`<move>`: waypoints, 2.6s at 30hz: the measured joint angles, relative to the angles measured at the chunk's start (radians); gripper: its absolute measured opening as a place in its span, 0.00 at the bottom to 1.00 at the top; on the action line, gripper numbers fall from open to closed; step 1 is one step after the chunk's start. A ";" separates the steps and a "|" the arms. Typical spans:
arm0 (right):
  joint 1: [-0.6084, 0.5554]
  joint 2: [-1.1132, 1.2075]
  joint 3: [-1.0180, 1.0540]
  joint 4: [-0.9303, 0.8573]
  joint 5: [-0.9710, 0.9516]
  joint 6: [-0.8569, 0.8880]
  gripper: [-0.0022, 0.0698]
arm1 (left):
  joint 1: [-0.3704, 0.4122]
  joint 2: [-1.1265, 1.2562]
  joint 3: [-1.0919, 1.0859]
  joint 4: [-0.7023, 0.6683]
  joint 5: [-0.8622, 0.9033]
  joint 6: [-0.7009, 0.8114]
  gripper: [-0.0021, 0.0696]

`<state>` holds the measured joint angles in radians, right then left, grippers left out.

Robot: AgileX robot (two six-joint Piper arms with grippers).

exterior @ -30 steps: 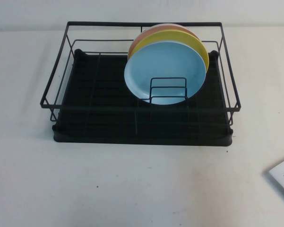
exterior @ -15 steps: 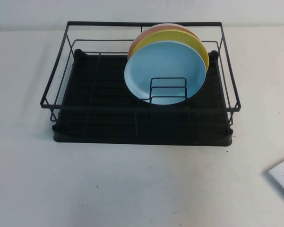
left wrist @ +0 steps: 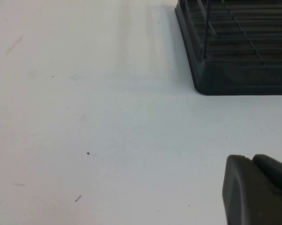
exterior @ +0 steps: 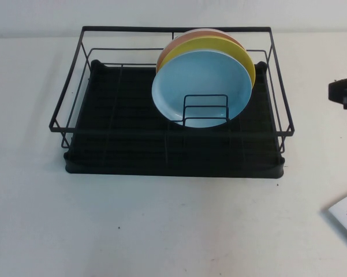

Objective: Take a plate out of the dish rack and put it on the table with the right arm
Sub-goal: Grasp the plate from the shelf

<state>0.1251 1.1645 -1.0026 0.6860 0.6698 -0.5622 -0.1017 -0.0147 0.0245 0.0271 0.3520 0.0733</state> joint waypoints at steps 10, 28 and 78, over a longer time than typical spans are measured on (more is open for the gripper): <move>0.151 0.136 -0.092 0.004 -0.021 -0.051 0.01 | 0.000 0.000 0.000 0.000 0.000 0.000 0.02; 0.191 0.433 -0.515 -0.027 0.117 -0.204 0.14 | 0.000 0.000 0.000 0.000 0.000 0.000 0.02; 0.285 0.792 -0.901 -0.249 0.113 -0.633 0.45 | 0.000 0.000 0.000 0.000 0.000 0.000 0.02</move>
<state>0.4097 1.9570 -1.9034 0.4366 0.7826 -1.1955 -0.1017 -0.0147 0.0245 0.0271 0.3520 0.0733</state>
